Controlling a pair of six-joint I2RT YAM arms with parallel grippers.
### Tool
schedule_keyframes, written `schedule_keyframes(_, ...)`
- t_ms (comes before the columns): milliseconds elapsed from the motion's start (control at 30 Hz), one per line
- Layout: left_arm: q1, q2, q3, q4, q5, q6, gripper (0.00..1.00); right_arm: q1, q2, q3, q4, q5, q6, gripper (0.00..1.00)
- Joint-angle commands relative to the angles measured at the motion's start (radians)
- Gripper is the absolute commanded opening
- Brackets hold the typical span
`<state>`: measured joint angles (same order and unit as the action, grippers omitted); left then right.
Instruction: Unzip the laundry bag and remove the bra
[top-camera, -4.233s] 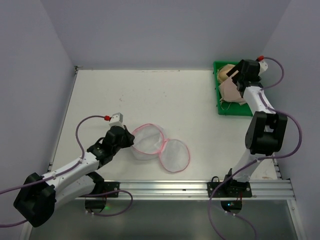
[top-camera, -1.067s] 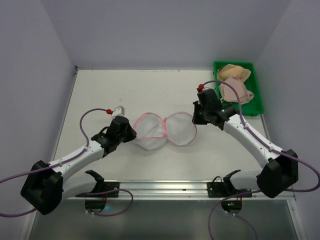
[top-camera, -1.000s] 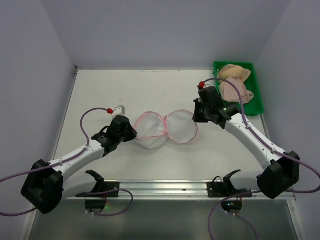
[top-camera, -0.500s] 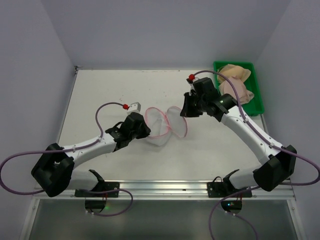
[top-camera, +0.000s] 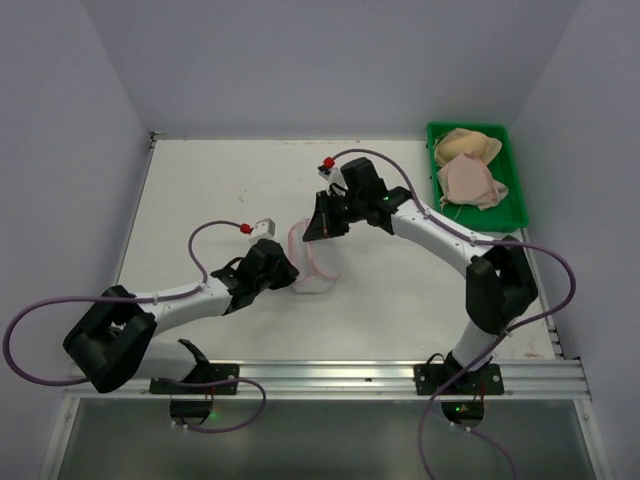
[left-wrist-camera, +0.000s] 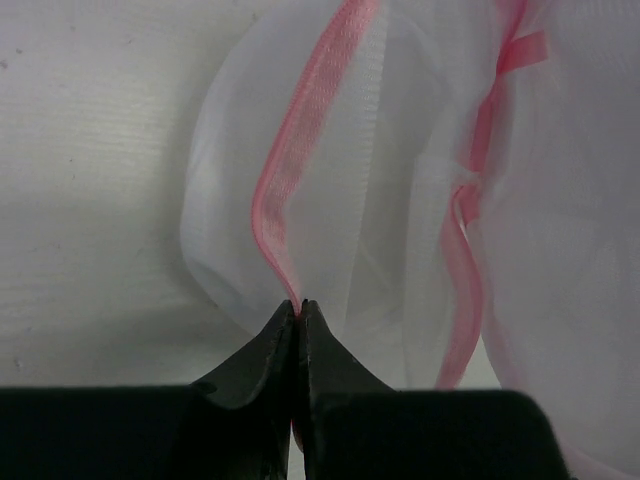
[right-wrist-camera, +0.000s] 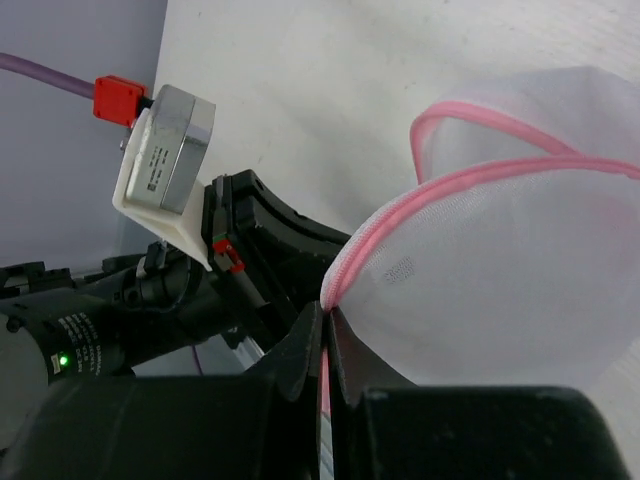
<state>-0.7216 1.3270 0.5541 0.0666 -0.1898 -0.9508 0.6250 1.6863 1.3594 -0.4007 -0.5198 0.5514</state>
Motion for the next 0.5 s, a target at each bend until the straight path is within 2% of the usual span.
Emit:
schedule_keyframes(0, -0.004, -0.055, -0.060, 0.068, -0.013, -0.039, 0.08, 0.013, 0.082, 0.035, 0.175, -0.149, 0.028, 0.00)
schedule_keyframes(200, -0.002, -0.109, -0.155, 0.114, 0.000, -0.048, 0.13, 0.038, 0.213, 0.044, 0.348, -0.253, 0.035, 0.00)
schedule_keyframes(467, -0.002, -0.137, -0.181, 0.121, 0.003, -0.039, 0.25, 0.062, 0.392, 0.052, 0.494, -0.266, 0.067, 0.04)
